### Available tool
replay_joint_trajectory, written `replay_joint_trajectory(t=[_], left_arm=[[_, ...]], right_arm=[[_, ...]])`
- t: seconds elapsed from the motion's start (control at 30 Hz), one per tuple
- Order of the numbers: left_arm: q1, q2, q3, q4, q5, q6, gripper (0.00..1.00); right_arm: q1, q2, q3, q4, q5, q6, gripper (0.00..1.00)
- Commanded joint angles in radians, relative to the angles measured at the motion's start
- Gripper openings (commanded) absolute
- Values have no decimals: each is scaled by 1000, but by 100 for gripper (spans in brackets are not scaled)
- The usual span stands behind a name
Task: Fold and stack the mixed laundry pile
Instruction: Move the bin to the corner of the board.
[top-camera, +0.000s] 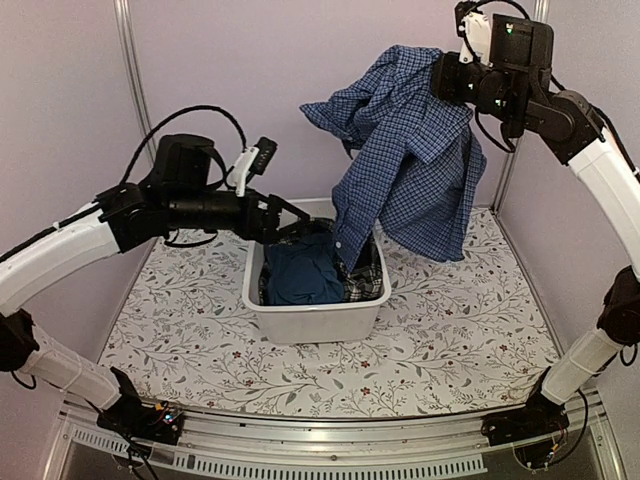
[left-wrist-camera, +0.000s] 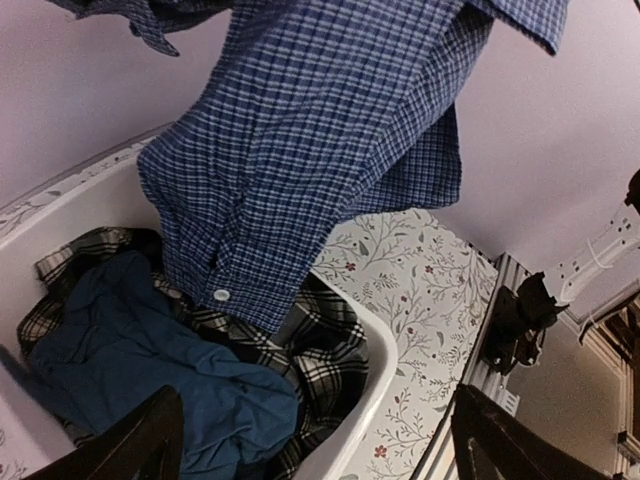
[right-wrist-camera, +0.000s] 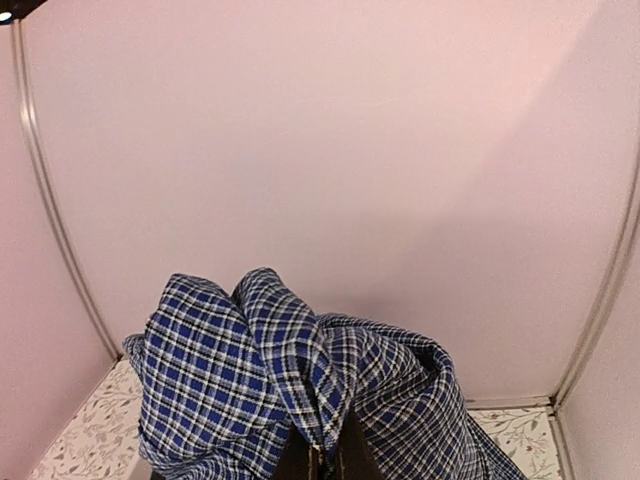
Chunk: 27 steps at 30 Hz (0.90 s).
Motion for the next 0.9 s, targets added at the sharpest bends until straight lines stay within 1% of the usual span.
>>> replay_joint_trajectory(t=[0.0,0.07,0.17,0.27,0.33,0.37,0.4,0.5,0.63,0.7,0.8,0.87], left_arm=[[-200,240,193,-38,-101,135,92],[-259,366,304,-47,-107,168,92],[-337,585,519,-140,-137,236,91],[-387,796,741,-242,-177,277,91],[-394,920,893,-287,-157,271,91],[-394,970,940,-296,-162,262,91],[-394,1016,974,-297,-173,246,91],[-371,1114,1024,-280,-193,158,92],[-322,1232,1087,-336,-258,61,92],[-302,1262,1098,-376,-335,23,92],[-243,1268,1078,-439,-414,-81,92],[-186,1229,995,-440,-441,-129,92]], right_arm=[[-44,-96,-60,118,348,-56,0],[-83,-152,-108,129,417,-63,0],[-135,-247,-198,173,526,-63,0],[-146,-313,-286,282,626,-158,0],[-148,-357,-363,384,661,-236,0],[-148,-375,-394,440,672,-291,0],[-148,-392,-412,458,678,-317,0],[-148,-413,-442,447,664,-343,0],[-148,-423,-447,352,614,-261,0],[-148,-417,-447,317,594,-227,0],[-149,-406,-446,283,571,-186,0],[-148,-399,-451,268,556,-163,0]])
